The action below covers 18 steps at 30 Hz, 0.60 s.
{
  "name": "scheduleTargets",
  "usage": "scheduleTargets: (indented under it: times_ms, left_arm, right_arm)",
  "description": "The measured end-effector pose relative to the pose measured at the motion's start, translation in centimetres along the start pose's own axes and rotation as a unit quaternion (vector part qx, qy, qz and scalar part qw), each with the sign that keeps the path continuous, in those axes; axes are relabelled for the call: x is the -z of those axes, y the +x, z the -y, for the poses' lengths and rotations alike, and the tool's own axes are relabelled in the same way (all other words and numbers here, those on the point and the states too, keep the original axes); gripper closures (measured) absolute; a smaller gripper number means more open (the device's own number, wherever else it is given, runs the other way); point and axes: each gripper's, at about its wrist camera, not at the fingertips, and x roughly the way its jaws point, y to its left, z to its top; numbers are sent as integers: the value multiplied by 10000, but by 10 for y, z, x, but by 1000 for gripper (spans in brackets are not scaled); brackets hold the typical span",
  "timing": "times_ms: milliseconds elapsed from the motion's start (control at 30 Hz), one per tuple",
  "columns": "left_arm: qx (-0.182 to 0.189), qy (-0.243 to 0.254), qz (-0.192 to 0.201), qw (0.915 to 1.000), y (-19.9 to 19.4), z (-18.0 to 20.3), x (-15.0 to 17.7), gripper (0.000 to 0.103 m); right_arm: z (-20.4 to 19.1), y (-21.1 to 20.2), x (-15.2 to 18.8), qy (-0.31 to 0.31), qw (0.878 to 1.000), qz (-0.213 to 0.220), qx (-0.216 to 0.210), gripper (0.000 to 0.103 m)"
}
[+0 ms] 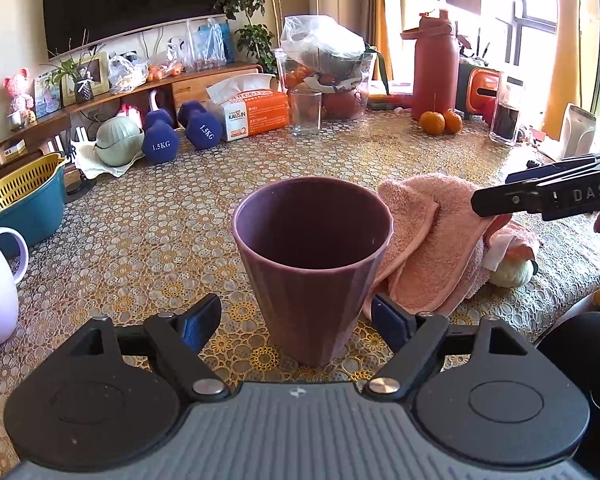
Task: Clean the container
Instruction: 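Lower the towel beside the cup and open the right gripper, then set the purple cup on the table and open the left gripper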
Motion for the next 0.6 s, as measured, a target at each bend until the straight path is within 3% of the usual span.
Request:
scheduleTargets:
  times_ms: [200, 300, 600]
  left_arm:
    - [-117, -119, 134, 9998, -20, 6, 4, 16]
    - [-165, -179, 197, 9995, -29, 10, 8, 3]
    - [-183, -503, 330, 9980, -52, 23, 13, 0]
  right_arm:
    - [-8, -32, 11, 63, 9990, 382, -217, 6]
    - [-13, -47, 16, 10, 9977, 576, -353, 3]
    - [-26, -79, 31, -176, 9937, 941, -581, 1]
